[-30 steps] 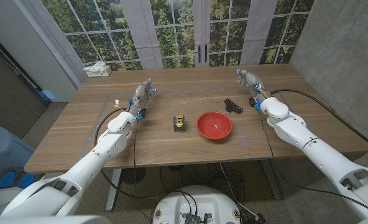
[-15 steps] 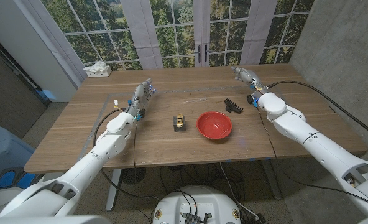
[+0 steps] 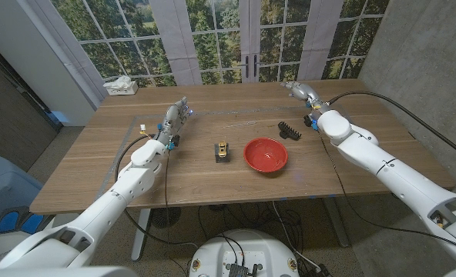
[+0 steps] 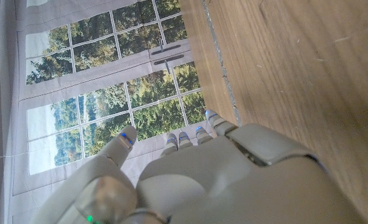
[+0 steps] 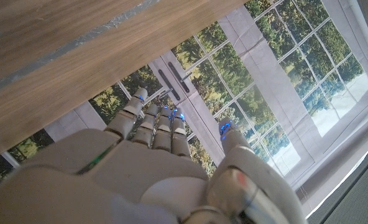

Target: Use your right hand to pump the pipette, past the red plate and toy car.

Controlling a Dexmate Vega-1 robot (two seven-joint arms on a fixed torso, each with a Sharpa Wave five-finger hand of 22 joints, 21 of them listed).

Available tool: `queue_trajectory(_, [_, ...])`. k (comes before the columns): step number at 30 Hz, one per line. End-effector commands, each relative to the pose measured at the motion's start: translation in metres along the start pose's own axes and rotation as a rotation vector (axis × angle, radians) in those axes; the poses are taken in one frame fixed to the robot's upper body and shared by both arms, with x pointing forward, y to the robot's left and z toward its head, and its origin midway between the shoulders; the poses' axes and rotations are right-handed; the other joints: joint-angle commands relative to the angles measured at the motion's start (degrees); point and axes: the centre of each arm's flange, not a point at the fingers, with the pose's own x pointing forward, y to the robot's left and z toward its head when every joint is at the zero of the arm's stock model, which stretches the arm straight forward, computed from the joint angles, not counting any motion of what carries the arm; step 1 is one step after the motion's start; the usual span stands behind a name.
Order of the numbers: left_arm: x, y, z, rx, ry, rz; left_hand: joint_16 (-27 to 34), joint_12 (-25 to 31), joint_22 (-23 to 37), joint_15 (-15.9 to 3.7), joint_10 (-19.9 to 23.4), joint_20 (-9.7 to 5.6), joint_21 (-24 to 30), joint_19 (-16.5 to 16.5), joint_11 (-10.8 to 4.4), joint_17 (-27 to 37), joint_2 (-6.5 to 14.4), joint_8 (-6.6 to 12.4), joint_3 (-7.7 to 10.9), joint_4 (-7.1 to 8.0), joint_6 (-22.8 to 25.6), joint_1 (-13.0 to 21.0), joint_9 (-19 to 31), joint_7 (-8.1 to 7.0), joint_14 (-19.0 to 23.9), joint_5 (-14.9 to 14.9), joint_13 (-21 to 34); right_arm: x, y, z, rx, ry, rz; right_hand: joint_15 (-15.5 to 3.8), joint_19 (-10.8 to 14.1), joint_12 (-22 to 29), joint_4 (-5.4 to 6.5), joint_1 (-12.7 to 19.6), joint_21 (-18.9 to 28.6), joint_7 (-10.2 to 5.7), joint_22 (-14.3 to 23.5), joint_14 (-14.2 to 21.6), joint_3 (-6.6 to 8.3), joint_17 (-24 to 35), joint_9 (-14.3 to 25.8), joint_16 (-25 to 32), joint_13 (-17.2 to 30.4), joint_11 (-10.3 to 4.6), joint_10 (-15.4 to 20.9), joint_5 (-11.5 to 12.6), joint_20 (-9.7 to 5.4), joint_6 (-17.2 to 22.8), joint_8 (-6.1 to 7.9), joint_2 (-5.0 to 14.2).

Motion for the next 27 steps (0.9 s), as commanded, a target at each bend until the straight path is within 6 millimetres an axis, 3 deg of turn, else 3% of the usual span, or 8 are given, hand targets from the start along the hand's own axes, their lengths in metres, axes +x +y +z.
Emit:
queue_trajectory(1, [-0.005,0.001,0.003,0.005,-0.004,0.0,0.34,0.12,0.24,-4.96,-0.09,-4.85,0.19,-0.22,0.33,0.19,5.39,0.25,0.31,-0.09,-0.1,0.36,0.23,0.4,-1.34,0.34,0.29,0.005,0.005,0.018,-0.118,-0.016,0.045,-0.08,0.62,0.31,-0.56,0.81,0.36,-0.28,0.18,0.51,0.2,0.25,0.22,0.32,0.31,-0.12,0.31,0.56,-0.1,0.56,0.43,-0.05])
queue_trajectory(27, [-0.011,0.003,0.002,0.0,-0.013,-0.001,0.36,0.12,0.25,-4.93,-0.03,-5.04,0.24,0.01,0.33,0.2,5.41,0.25,0.33,-0.12,-0.04,0.37,0.23,0.38,-1.29,0.35,0.29,0.012,0.02,0.056,-0.405,-0.029,0.109,-1.41,2.07,-0.01,-2.1,3.14,0.64,-2.14,0.23,1.2,1.38,0.39,0.28,0.73,0.36,-2.08,0.04,1.17,-0.94,0.23,0.13,0.25])
